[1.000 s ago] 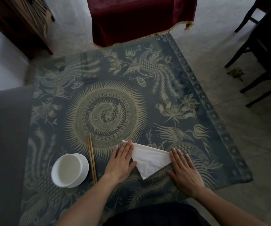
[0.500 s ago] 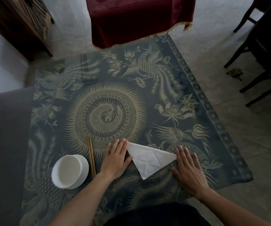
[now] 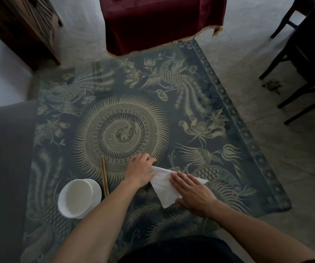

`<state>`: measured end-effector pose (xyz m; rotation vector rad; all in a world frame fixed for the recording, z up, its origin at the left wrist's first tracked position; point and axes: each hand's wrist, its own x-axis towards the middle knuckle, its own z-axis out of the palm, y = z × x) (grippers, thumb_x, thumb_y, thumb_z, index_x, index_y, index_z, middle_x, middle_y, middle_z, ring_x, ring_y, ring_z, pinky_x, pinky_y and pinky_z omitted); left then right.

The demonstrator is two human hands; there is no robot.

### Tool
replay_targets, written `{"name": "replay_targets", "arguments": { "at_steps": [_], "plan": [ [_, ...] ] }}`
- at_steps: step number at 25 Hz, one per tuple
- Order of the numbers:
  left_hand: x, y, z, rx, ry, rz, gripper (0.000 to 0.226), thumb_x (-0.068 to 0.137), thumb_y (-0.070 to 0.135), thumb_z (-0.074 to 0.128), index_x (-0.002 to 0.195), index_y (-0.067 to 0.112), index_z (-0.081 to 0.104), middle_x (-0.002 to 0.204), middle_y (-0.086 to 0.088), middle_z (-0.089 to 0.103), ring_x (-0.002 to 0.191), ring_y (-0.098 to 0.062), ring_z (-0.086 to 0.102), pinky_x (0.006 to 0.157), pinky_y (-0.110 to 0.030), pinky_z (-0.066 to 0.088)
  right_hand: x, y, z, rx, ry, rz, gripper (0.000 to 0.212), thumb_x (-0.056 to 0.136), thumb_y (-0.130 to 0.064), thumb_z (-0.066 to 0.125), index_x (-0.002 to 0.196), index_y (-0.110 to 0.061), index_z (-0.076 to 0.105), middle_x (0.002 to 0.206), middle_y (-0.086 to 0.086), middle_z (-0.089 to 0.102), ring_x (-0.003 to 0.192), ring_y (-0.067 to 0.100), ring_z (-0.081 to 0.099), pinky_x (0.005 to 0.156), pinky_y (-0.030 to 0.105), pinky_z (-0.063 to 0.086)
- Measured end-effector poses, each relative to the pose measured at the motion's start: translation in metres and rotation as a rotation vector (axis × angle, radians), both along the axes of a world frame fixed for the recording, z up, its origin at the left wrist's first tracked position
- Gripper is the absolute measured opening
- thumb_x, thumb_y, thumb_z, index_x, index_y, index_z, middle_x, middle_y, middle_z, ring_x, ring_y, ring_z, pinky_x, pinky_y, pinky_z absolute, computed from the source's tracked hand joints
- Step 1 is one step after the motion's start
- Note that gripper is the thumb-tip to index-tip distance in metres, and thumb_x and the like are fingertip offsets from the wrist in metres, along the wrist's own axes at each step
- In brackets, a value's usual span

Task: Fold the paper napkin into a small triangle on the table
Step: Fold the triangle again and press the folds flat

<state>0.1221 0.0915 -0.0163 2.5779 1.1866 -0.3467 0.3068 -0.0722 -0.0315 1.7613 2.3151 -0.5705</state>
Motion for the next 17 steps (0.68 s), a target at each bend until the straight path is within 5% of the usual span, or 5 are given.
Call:
{"name": "replay_targets", "arguments": {
  "at_steps": [9, 13, 17],
  "plan": [
    [0.009, 0.018, 0.008, -0.236, 0.146, 0.105, 0.016, 0.075, 0.029, 0.064, 0.089, 0.03, 0.057, 0.105, 0.003, 0.046, 0.107, -0.02, 0.04, 0.089, -0.038, 0.039, -0.002, 0.0, -0.002, -0.031, -0.024, 0.005, 0.074, 0.1, -0.052, 0.028, 0.151, -0.017, -0.011, 0.158, 0.004, -0.017, 0.145, 0.024, -0.014, 0.117, 0.044, -0.007],
    [0.005, 0.019, 0.012, -0.418, -0.034, 0.271, 0.012, 0.073, 0.029, 0.064, 0.084, 0.028, 0.059, 0.084, 0.007, 0.061, 0.081, -0.016, 0.06, 0.063, -0.031, 0.044, -0.012, -0.003, 0.002, -0.063, -0.044, -0.057, 0.074, 0.1, -0.054, 0.024, 0.152, -0.018, -0.014, 0.158, 0.002, -0.023, 0.145, 0.03, -0.016, 0.117, 0.047, -0.002],
    [0.003, 0.024, 0.023, -0.396, -0.245, 0.387, 0.011, 0.077, 0.019, 0.067, 0.081, 0.028, 0.062, 0.075, 0.009, 0.062, 0.071, -0.014, 0.06, 0.064, -0.035, 0.05, -0.035, 0.004, 0.008, -0.106, -0.038, -0.159, 0.075, 0.099, -0.055, 0.025, 0.153, -0.015, -0.008, 0.162, 0.005, -0.01, 0.145, 0.035, 0.002, 0.114, 0.051, 0.018]
  ]
}}
